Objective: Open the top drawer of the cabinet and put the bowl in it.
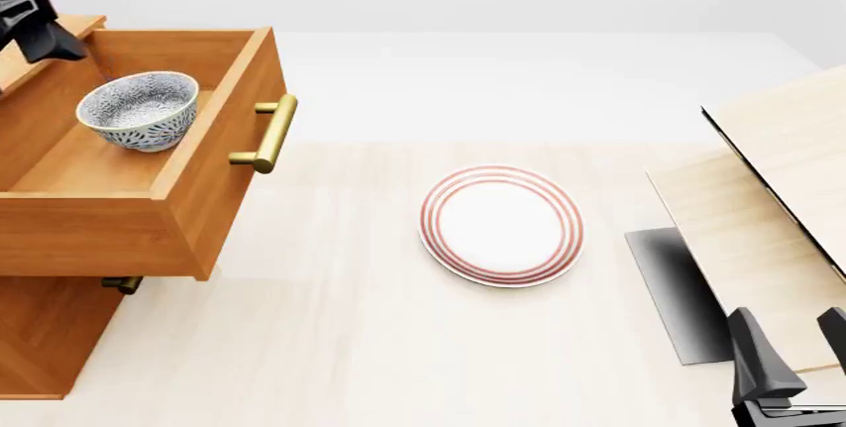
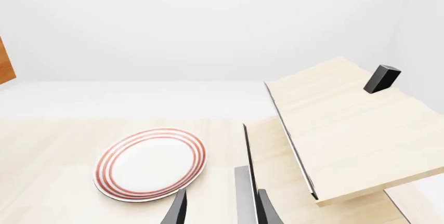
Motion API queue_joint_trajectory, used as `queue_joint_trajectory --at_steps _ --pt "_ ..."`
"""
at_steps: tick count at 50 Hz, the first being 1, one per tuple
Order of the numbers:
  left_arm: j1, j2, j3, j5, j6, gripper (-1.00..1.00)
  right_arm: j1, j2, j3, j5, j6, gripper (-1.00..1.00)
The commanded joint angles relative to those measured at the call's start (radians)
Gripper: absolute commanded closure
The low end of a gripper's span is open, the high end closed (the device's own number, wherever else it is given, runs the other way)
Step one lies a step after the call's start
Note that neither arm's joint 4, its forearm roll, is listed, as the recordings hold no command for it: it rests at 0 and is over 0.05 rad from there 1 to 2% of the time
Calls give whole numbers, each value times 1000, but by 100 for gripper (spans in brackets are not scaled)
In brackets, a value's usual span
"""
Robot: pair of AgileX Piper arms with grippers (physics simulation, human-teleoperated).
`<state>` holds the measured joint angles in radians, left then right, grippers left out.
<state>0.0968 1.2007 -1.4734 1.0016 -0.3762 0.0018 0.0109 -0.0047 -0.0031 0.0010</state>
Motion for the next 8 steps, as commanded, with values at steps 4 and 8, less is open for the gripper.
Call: queue_joint_trajectory --at_steps 4,8 --pt "-14 -61 -15 54 9 -100 -1 -2 1 1 0 -100" --pt "-14 -82 -24 75 14 -100 -1 -2 1 1 0 -100"
